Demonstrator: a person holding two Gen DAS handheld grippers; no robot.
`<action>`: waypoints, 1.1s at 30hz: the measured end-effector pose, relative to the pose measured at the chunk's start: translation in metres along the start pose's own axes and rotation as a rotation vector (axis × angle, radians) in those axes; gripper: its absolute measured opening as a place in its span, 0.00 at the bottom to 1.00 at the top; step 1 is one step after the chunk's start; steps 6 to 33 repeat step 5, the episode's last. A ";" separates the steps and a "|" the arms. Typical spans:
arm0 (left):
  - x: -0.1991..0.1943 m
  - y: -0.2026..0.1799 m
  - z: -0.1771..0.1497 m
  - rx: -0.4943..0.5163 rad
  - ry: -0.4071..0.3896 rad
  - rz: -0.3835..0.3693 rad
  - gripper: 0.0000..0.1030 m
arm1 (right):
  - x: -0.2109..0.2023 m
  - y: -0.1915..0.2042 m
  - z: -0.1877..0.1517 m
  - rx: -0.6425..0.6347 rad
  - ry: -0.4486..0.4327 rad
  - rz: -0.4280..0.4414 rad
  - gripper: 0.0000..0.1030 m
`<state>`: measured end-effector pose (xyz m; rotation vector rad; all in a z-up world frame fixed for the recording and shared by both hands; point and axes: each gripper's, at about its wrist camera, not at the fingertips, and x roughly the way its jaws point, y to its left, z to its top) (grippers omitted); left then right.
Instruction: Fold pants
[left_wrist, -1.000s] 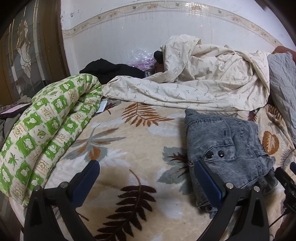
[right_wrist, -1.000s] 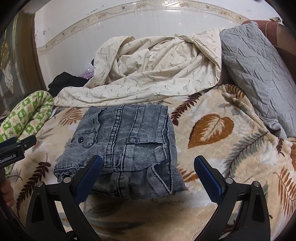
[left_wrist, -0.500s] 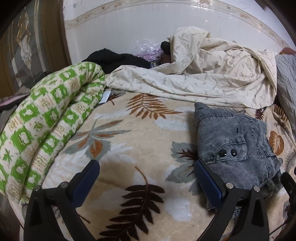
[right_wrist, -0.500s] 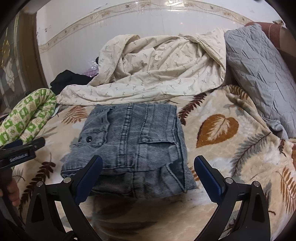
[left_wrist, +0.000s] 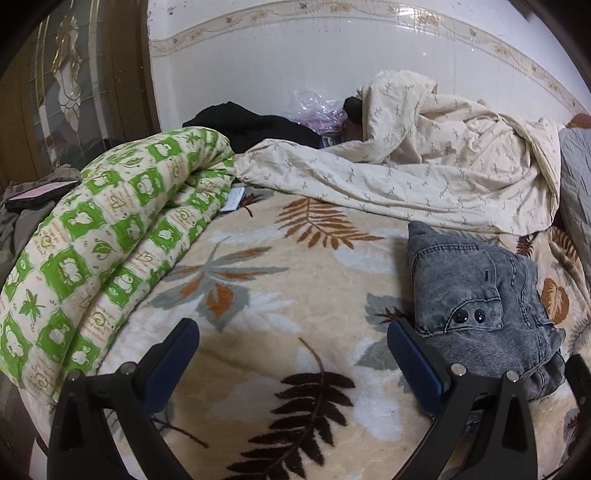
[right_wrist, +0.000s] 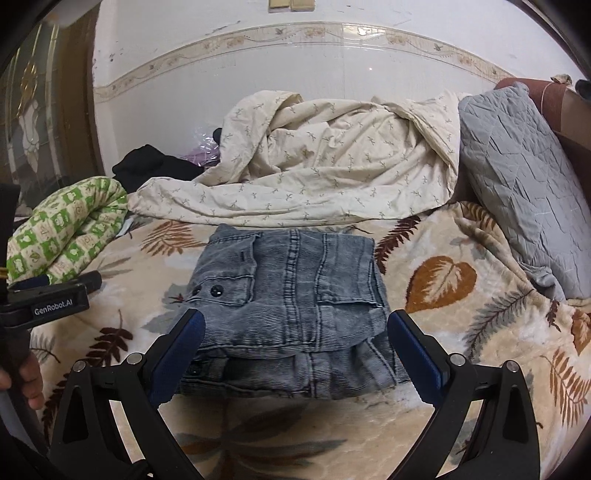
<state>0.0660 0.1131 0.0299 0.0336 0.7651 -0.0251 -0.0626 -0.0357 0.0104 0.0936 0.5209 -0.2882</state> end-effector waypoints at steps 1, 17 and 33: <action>-0.001 0.002 0.000 -0.008 -0.006 -0.009 1.00 | 0.001 0.001 -0.001 0.005 0.004 0.002 0.97; 0.000 0.003 0.000 -0.016 -0.013 -0.011 1.00 | 0.008 -0.004 -0.003 0.032 0.031 0.013 0.97; 0.000 0.003 0.000 -0.016 -0.013 -0.011 1.00 | 0.008 -0.004 -0.003 0.032 0.031 0.013 0.97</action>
